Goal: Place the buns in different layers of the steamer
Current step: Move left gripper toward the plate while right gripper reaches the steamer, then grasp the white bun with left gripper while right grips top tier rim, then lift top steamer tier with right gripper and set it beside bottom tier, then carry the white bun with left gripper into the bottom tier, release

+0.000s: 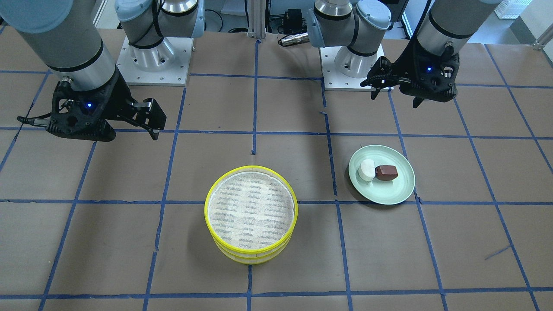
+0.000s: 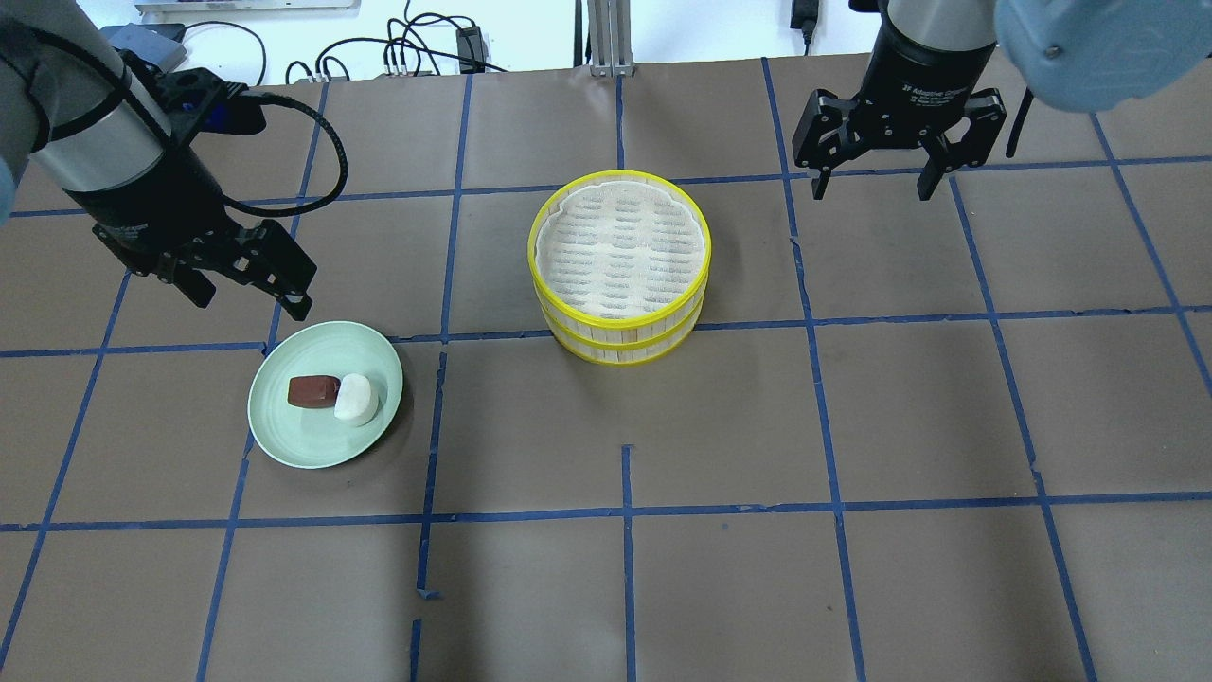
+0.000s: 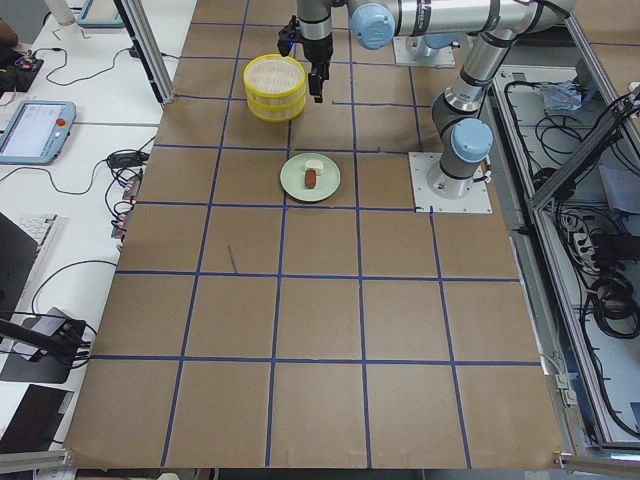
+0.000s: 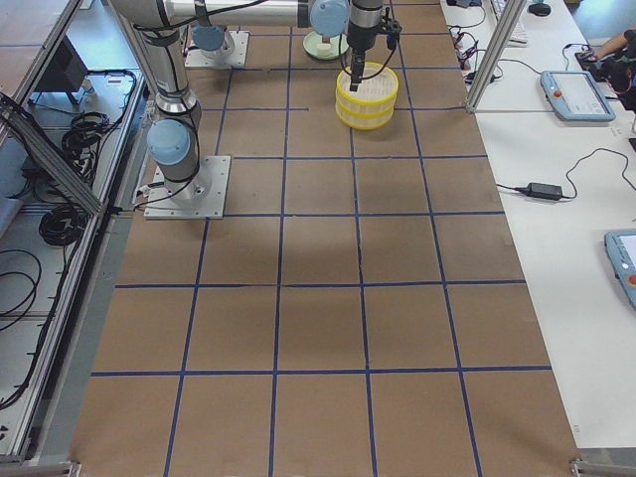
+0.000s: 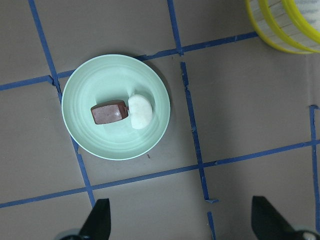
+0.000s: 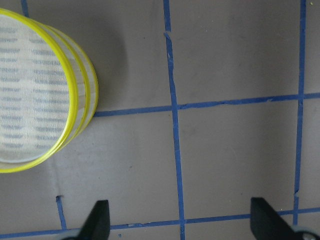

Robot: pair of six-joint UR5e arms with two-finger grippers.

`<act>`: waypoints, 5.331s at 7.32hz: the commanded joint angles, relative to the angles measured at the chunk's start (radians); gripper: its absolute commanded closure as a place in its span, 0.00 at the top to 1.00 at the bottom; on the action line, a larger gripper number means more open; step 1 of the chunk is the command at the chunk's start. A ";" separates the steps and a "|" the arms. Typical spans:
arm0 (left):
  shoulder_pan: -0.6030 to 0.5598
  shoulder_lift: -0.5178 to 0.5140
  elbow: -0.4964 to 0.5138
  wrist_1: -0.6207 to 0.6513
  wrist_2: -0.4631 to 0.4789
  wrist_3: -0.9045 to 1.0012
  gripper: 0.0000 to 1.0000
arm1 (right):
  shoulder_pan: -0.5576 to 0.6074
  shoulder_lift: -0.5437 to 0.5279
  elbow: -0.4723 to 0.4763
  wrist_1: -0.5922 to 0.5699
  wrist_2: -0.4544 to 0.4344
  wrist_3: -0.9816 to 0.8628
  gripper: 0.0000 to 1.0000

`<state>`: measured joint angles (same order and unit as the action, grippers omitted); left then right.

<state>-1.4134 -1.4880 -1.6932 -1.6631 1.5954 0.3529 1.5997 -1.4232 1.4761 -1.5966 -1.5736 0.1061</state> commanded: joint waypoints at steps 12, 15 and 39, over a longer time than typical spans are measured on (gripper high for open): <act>0.073 -0.417 -0.207 0.445 -0.080 0.028 1.00 | 0.190 0.310 0.089 -0.444 0.007 0.276 0.04; 0.039 -0.419 -0.214 0.444 -0.132 -0.028 1.00 | 0.189 0.285 0.090 -0.422 -0.006 0.274 0.02; -0.382 -0.481 0.033 0.829 -0.388 -0.685 0.04 | -0.107 -0.062 -0.042 0.152 -0.072 -0.117 0.04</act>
<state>-1.7266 -1.8635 -1.6653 -1.0355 1.2472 -0.2409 1.4926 -1.4853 1.4343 -1.4449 -1.6448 -0.0108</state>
